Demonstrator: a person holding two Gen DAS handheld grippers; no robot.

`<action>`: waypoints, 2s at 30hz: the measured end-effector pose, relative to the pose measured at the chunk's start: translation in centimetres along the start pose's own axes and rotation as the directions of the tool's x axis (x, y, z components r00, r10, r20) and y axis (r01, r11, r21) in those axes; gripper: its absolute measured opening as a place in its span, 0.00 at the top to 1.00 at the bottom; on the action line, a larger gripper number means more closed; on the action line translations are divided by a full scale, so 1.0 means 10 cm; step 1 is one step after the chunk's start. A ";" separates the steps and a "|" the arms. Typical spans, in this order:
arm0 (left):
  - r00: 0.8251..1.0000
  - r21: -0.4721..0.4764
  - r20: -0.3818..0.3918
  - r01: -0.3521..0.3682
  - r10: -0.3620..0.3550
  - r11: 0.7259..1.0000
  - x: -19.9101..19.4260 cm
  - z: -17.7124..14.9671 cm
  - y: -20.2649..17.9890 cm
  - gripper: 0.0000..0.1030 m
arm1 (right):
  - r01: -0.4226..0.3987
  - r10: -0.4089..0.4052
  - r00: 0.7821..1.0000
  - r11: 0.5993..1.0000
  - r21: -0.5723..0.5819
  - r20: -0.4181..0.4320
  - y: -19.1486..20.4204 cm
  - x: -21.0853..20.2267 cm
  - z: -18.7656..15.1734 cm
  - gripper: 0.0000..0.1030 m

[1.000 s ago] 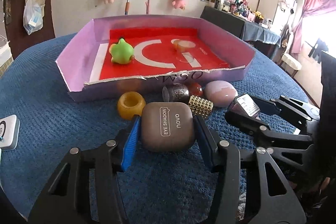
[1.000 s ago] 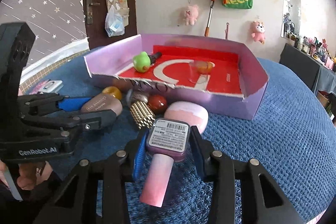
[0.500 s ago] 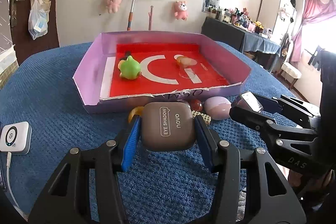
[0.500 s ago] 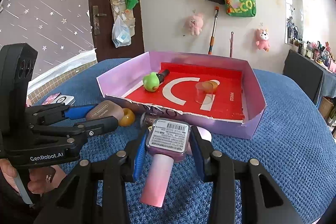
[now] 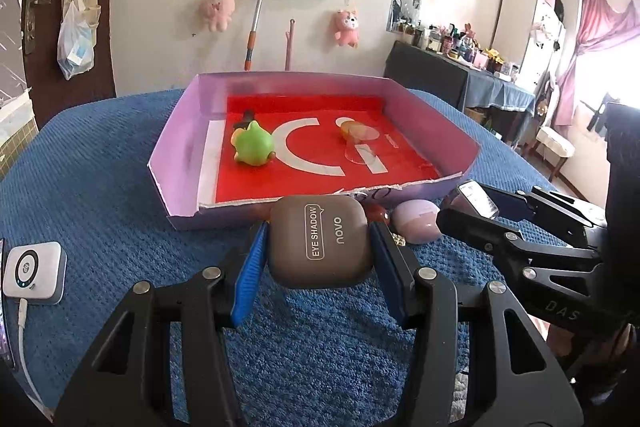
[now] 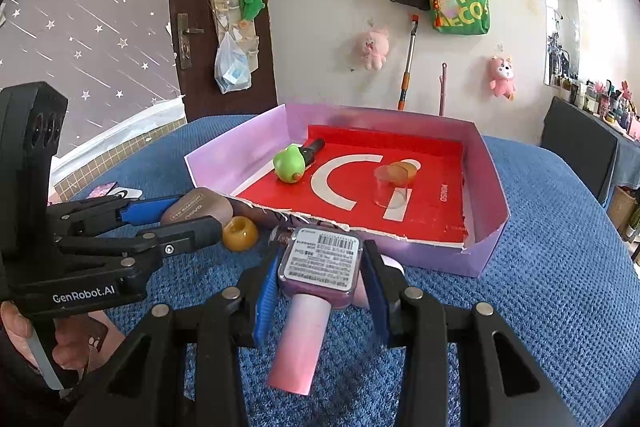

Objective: Organize rigid objects
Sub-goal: 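Carry the compact with left tool while right tool carries the lip gloss into the box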

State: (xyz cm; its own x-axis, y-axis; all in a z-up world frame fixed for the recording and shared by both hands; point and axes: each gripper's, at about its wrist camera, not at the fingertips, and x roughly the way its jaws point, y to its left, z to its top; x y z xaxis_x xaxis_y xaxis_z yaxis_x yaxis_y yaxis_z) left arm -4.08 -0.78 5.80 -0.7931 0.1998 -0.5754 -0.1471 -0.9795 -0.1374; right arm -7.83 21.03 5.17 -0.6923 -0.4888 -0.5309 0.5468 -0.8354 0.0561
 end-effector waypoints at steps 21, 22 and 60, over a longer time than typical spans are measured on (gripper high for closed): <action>1.000 -0.002 0.012 0.001 -0.001 1.000 0.13 0.23 0.05 0.52 | -0.005 0.005 1.000 1.000 0.004 -0.002 -0.04 0.10 0.15 0.59; 1.000 -0.003 0.012 0.001 -0.001 1.000 0.14 0.24 0.06 0.52 | -0.005 0.005 1.000 1.000 0.004 -0.003 -0.05 0.12 0.17 0.59; 0.987 -0.048 -0.160 0.005 -0.013 0.999 0.97 0.66 0.39 0.52 | -0.068 0.087 0.966 0.994 0.083 -0.244 -0.54 1.14 0.62 0.59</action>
State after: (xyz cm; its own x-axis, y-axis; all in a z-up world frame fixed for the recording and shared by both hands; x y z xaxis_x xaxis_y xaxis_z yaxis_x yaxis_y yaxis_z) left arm -16.22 -2.82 4.97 -0.6862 0.2136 -0.6953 -0.1229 -0.9762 -0.1785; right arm -21.59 18.44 4.01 -0.5063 -0.4832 -0.7143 0.5517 -0.8181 0.1623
